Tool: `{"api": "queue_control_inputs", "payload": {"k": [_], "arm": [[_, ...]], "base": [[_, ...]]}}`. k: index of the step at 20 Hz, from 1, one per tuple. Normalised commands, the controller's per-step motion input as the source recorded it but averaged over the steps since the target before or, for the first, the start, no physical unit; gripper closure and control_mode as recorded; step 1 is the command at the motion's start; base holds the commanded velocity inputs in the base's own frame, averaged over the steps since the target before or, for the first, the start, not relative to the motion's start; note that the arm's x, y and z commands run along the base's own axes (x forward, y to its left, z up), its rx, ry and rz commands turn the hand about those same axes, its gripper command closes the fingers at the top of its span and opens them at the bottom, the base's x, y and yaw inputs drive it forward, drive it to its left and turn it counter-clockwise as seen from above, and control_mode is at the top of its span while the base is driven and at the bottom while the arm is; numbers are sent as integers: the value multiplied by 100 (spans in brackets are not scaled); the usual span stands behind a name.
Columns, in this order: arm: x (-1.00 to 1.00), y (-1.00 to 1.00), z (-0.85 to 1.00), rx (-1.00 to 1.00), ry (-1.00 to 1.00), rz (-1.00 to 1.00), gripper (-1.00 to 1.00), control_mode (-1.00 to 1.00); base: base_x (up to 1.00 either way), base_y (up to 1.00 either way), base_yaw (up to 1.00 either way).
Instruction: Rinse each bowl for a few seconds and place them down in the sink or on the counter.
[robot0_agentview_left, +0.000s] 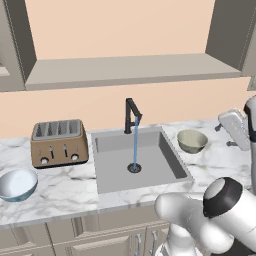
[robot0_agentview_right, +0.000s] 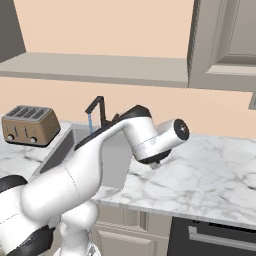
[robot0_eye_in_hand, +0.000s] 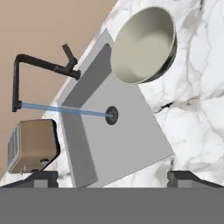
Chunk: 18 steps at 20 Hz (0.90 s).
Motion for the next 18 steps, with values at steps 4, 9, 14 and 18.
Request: {"api": "queue_control_inputs", "payload": {"k": [4,9,14,18], "arm": [[-8,45,53,-11,-17,0,-100,-100],[-34,25,58,-8,-6,0,-100,-100],[-58,29,44,-8,-4,0,-100,-100],[-53,28,46,-5,0,0,-100,-100]], "base": [[0,0,0],[0,0,0],[0,0,0],[0,0,0]]}}
